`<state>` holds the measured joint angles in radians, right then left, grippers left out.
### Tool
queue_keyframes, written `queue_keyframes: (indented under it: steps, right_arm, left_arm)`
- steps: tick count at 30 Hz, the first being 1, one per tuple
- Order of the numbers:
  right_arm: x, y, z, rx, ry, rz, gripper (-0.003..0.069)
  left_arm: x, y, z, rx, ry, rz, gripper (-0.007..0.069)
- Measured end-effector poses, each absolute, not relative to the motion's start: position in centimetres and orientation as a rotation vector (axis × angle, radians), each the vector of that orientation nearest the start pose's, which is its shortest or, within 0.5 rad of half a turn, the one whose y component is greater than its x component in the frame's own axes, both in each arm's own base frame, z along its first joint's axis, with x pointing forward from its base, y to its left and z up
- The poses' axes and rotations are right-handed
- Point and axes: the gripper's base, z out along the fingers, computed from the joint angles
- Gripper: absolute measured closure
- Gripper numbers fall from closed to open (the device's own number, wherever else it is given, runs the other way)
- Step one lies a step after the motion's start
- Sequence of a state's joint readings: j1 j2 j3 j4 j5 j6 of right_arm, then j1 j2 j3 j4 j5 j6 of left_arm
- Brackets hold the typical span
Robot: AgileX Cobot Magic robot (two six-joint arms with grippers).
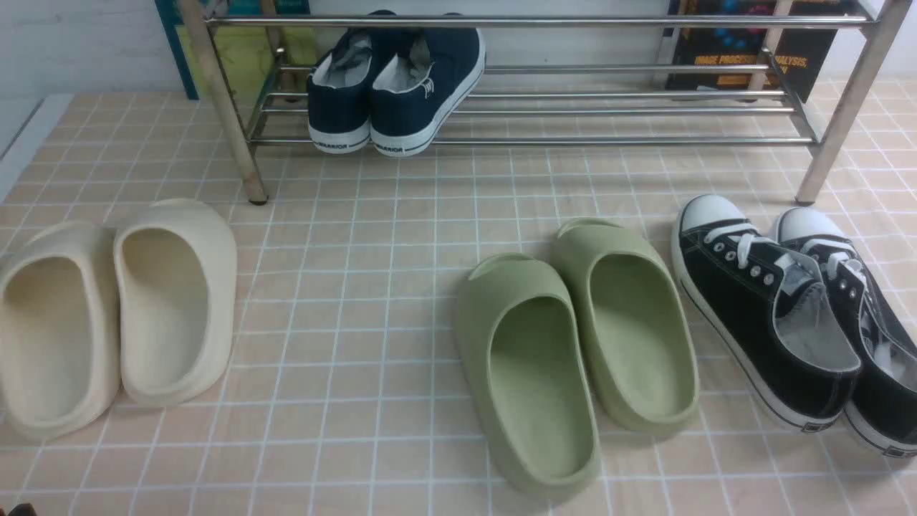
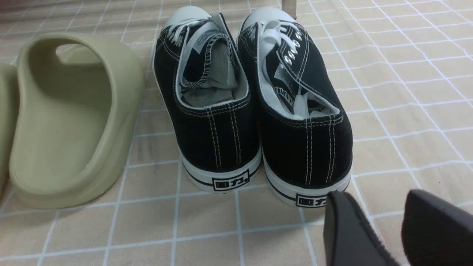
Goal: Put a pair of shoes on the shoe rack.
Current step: Use the right arm to grab the shoe closest to it
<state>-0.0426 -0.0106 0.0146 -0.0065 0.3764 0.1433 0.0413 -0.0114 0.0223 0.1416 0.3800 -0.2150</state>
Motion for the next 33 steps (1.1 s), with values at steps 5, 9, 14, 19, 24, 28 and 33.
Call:
queue_keyframes:
  steps: [5, 9, 14, 19, 24, 28, 33]
  right_arm:
    - [5.23, -0.24, 17.50, 0.169, 1.857, 0.063, 0.0420]
    - [5.23, -0.24, 17.50, 0.169, 1.857, 0.063, 0.0420]
    - [5.23, -0.24, 17.50, 0.169, 1.857, 0.063, 0.0420]
    - [5.23, -0.24, 17.50, 0.169, 1.857, 0.063, 0.0420]
    - [5.23, -0.24, 17.50, 0.169, 1.857, 0.063, 0.0420]
    - [5.23, -0.24, 17.50, 0.169, 1.857, 0.063, 0.0420]
    - [5.23, -0.24, 17.50, 0.169, 1.857, 0.063, 0.0420]
  left_arm:
    - [5.21, 0.69, 17.25, -0.152, 1.864, 0.020, 0.0464]
    - [5.21, 0.69, 17.25, -0.152, 1.864, 0.020, 0.0461]
    - [5.21, 0.69, 17.25, -0.152, 1.864, 0.020, 0.0459]
    - [5.21, 0.69, 17.26, -0.152, 1.863, 0.020, 0.0456]
    - [5.21, 0.69, 17.26, -0.152, 1.863, 0.020, 0.0451]
    - [5.21, 0.70, 17.25, -0.151, 1.864, 0.022, 0.0447]
    - [5.21, 0.61, 17.24, -0.164, 1.864, -0.003, 0.0445]
